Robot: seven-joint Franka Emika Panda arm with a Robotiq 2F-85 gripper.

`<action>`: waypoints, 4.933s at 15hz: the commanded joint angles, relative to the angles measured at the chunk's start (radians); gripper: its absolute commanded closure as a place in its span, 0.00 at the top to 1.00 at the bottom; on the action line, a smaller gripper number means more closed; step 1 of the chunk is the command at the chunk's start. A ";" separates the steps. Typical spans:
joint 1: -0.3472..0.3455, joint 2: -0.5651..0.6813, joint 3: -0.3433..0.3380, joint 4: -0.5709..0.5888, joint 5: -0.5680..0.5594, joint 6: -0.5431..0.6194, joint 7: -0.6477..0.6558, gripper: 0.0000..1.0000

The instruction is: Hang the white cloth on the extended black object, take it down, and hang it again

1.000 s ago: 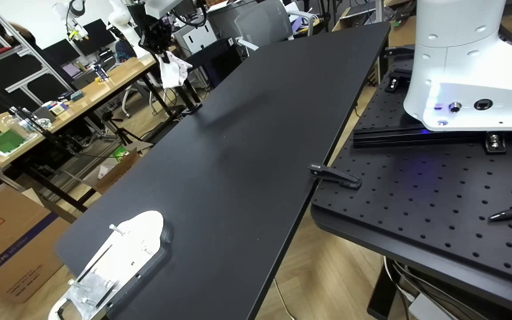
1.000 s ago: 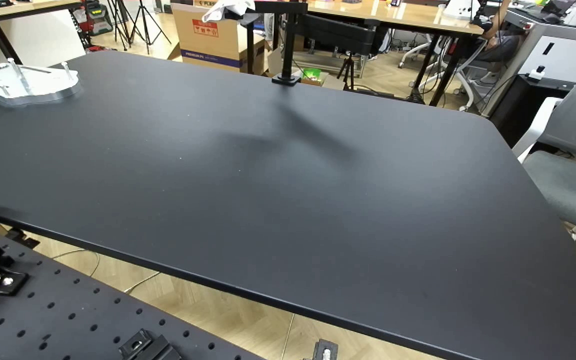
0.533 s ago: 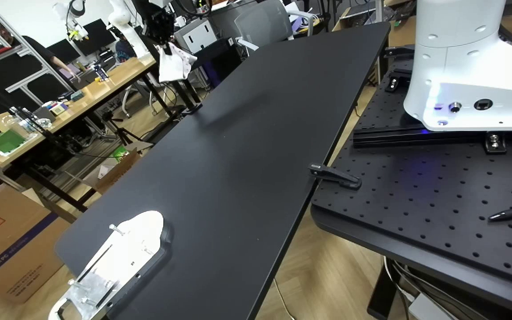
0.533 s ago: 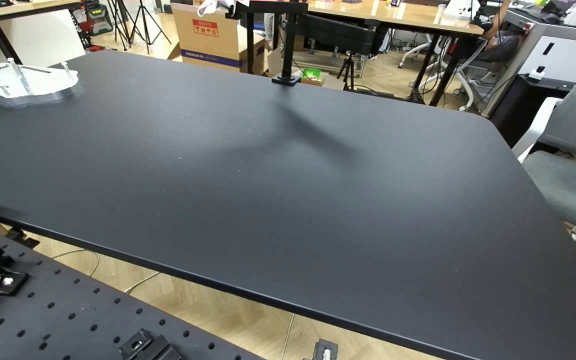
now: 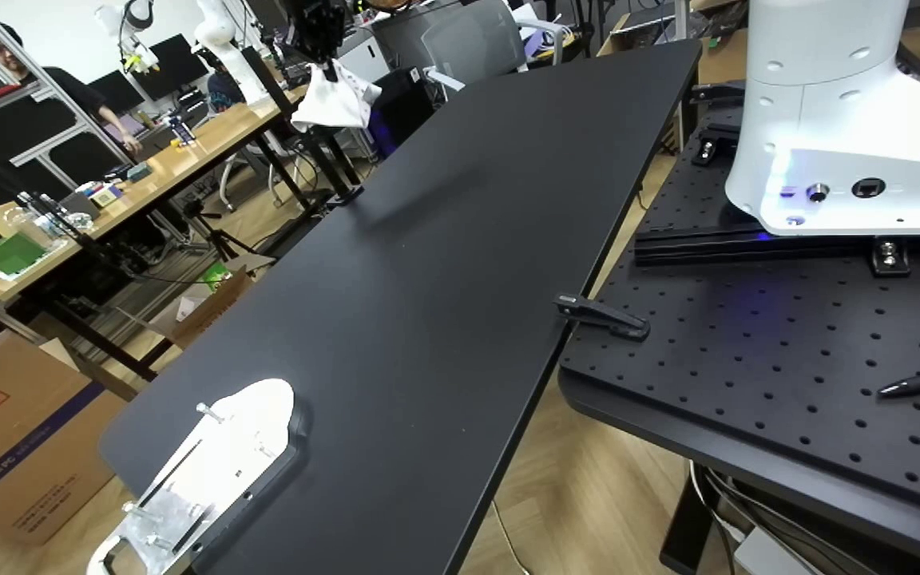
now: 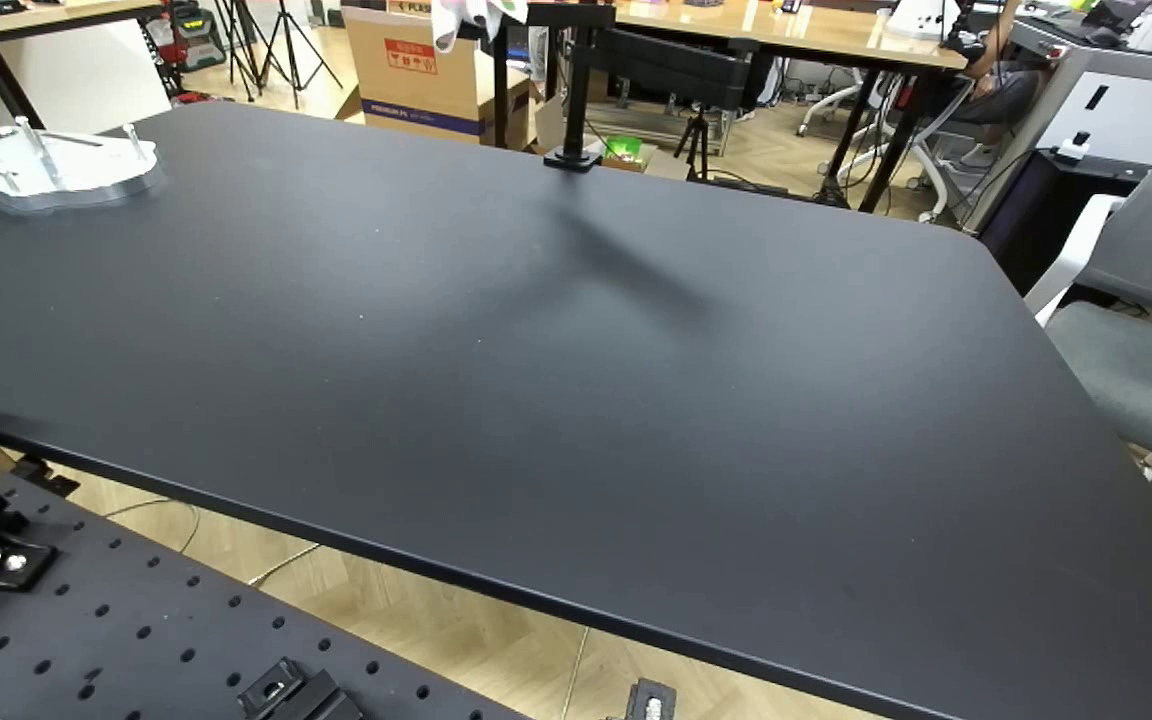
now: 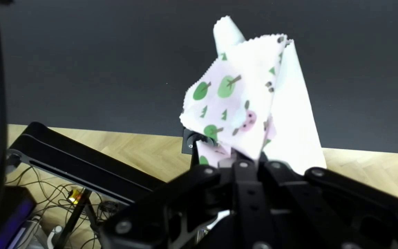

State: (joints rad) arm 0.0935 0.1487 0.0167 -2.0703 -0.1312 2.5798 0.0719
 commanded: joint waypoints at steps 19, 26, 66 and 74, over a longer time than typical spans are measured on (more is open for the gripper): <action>0.032 0.138 0.017 0.268 -0.084 -0.011 -0.035 0.01; 0.020 0.173 0.018 0.262 -0.053 -0.014 -0.046 0.01; 0.021 0.138 0.022 0.163 -0.016 -0.013 -0.055 0.95; 0.046 0.124 0.027 0.217 -0.036 -0.039 -0.025 1.00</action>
State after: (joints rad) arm 0.1347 0.2781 0.0458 -1.8761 -0.1600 2.5791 0.0150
